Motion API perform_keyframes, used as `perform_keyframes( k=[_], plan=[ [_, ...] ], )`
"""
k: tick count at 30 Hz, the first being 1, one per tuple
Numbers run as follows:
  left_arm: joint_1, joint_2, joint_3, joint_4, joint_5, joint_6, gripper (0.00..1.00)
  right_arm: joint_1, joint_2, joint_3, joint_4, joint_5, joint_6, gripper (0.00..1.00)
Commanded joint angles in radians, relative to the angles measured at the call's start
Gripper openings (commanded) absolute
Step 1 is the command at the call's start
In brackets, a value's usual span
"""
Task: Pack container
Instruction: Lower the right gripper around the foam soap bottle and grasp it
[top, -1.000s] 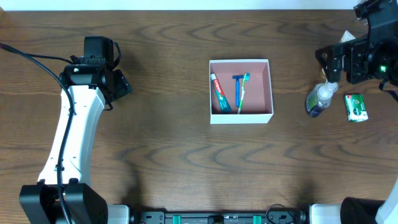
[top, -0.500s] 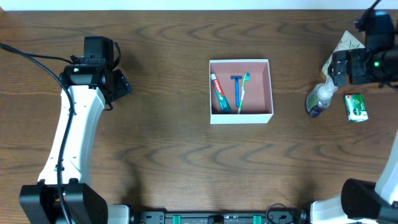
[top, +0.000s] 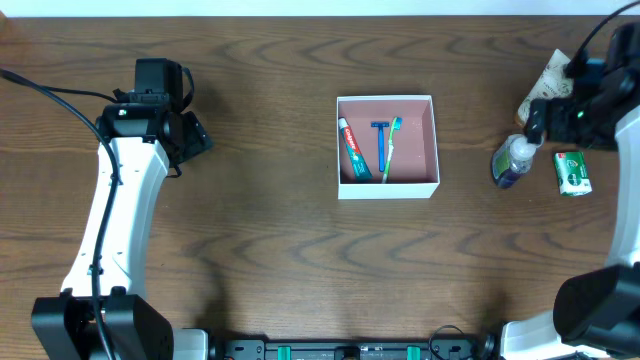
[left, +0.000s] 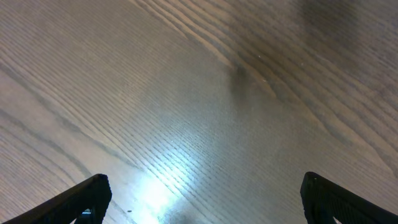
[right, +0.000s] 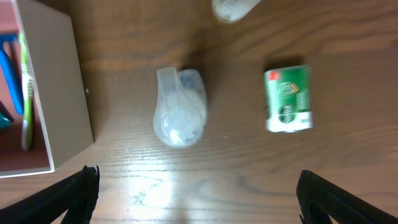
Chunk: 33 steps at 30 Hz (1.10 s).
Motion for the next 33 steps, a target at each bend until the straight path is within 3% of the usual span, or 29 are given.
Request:
perform_keyframes(
  k=[1, 8, 33],
  plan=[
    [0.004, 0.004, -0.006, -0.003, -0.012, -0.002, 0.98, -0.002, -0.002, -0.097, 0.054, -0.106, -0.04, 0.99],
    [0.004, 0.004, -0.006, -0.004, -0.012, -0.002, 0.98, -0.002, -0.002, -0.219, 0.22, -0.113, -0.032, 0.99],
    [0.004, 0.004, -0.006, -0.004, -0.012, -0.002, 0.98, -0.002, -0.002, -0.258, 0.375, -0.113, -0.072, 0.94]
  ],
)
